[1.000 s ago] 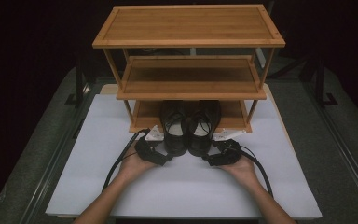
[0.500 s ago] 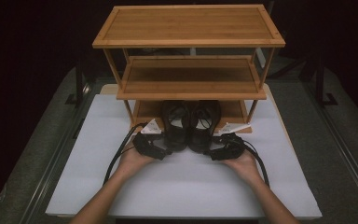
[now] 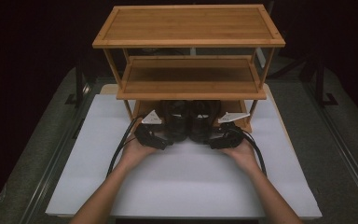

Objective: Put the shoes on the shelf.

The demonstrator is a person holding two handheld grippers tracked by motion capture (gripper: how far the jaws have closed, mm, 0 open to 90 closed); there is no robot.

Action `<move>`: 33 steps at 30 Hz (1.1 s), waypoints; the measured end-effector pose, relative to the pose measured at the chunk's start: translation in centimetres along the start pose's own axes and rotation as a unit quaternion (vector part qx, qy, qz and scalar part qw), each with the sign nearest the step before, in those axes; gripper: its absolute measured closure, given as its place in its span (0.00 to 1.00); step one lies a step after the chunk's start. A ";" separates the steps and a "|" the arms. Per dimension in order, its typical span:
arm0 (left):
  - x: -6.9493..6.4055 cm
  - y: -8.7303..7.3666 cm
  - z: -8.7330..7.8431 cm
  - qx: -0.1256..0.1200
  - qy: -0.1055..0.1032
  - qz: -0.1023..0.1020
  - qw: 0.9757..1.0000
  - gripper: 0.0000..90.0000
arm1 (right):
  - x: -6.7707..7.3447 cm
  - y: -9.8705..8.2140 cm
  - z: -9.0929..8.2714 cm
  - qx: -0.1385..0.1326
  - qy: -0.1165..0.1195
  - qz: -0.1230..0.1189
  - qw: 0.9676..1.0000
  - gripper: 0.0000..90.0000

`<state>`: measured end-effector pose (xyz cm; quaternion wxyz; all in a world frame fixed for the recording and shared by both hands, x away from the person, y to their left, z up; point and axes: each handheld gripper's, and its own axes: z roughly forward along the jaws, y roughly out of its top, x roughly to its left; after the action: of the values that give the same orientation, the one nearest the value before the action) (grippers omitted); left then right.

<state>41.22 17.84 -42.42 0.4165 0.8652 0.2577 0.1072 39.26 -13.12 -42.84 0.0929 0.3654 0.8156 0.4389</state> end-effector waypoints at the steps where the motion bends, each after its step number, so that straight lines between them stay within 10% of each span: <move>1: 0.2 0.1 0.1 0.000 0.001 0.000 1.000 0.21 | -0.1 0.1 0.1 0.000 -0.001 0.000 1.000 0.30; 33: 3.7 0.6 4.3 0.034 0.037 -0.010 0.999 0.20 | -3.3 1.2 3.8 0.014 -0.046 0.011 0.999 0.29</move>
<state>46.22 16.66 -44.80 0.3785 0.8715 0.2853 0.1257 44.04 -12.46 -44.79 0.1202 0.3951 0.8128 0.4108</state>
